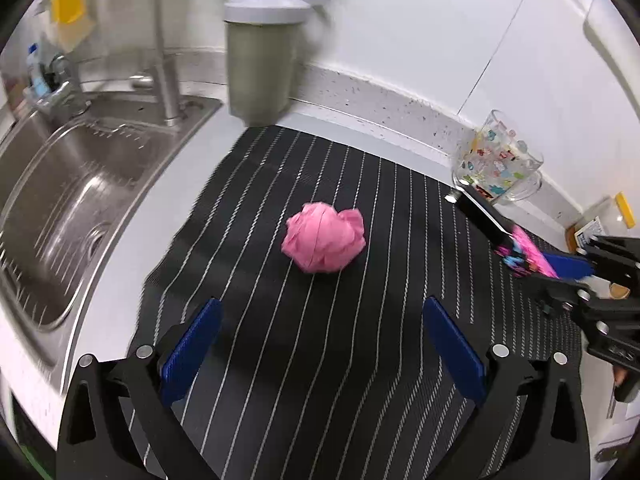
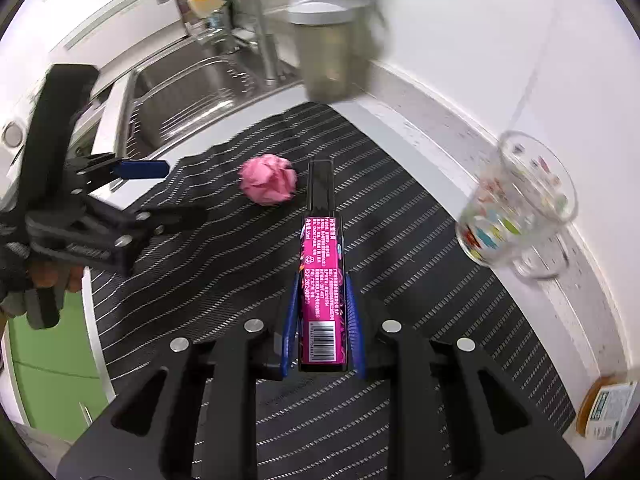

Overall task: Collect trash
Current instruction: 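Grasp the crumpled pink paper with the left tool, then carry the pink paper with the left tool while the right tool carries the snack box to the bin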

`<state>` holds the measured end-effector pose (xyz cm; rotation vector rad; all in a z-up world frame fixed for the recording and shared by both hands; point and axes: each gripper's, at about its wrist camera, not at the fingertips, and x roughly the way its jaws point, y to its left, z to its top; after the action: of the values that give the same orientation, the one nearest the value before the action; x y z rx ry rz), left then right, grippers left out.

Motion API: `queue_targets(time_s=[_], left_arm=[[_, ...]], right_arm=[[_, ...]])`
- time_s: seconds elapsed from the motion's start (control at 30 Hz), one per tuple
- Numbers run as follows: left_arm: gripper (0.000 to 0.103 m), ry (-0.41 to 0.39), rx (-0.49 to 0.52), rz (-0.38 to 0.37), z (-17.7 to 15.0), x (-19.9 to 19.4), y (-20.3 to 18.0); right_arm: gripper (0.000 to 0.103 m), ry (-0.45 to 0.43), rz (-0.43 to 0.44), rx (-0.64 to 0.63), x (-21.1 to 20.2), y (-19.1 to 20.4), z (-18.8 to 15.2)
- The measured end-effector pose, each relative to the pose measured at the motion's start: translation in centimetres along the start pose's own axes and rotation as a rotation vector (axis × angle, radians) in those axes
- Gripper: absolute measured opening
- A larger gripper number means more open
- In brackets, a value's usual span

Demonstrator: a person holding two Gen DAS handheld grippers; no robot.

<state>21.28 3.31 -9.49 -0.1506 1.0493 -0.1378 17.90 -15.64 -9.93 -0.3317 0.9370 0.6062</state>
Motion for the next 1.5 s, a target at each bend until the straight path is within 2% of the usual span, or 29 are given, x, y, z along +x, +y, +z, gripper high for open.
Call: queue_targets(time_s=[0.23, 0.3, 0.37, 0.43, 0.47, 0.6, 0.8, 0.97, 1.1, 1.23, 1.4, 1.5], left_arm=[[0.096, 0.026, 0.04, 0.004, 2.5, 5.0, -0.2], [0.092, 0.029, 0.049, 0.005, 2.9, 6.0, -0.3], [0.064, 0.044, 0.055, 0.014, 3.2, 6.9, -0.4], [0.053, 0.053, 0.056, 0.02, 3.3, 7.3, -0.5], [0.049, 0.048, 0.057, 0.02, 3.3, 7.3, -0.6], [0.045, 0.035, 0.048, 0.012, 3.0, 6.0, -0.9], [0.045, -0.013, -0.016, 0.009, 0.2, -0.1, -1.5], [0.045, -0.065, -0.104, 0.049, -5.1, -6.6, -2.4], [0.045, -0.107, -0.209, 0.121, -11.3, -12.4, -2.6], [0.045, -0.141, -0.322, 0.199, -17.4, -17.1, -1.7], [0.045, -0.16, -0.46, 0.318, -25.6, -22.5, -0.1], [0.045, -0.169, -0.54, 0.375, -30.4, -25.3, 1.2]], right_arm=[[0.022, 0.009, -0.028, 0.078, -0.2, -2.4, -1.4], [0.022, 0.011, -0.036, 0.089, -0.3, -2.8, -1.8], [0.022, 0.013, -0.045, 0.099, -0.4, -3.2, -2.1], [0.022, 0.012, -0.051, 0.106, -0.6, -3.5, -2.3], [0.022, 0.01, -0.052, 0.108, -0.7, -3.6, -2.4], [0.022, -0.009, -0.049, 0.095, -1.3, -3.7, -2.5], [0.022, -0.038, -0.015, 0.003, -3.1, -2.4, -2.5], [0.022, -0.07, 0.045, -0.123, -4.9, 0.6, -2.9], [0.022, -0.089, 0.124, -0.244, -6.1, 4.9, -3.6], [0.022, -0.094, 0.214, -0.334, -7.1, 10.1, -5.0], [0.022, -0.068, 0.351, -0.468, -7.3, 19.2, -7.5], [0.022, -0.046, 0.403, -0.537, -7.0, 24.3, -9.1]])
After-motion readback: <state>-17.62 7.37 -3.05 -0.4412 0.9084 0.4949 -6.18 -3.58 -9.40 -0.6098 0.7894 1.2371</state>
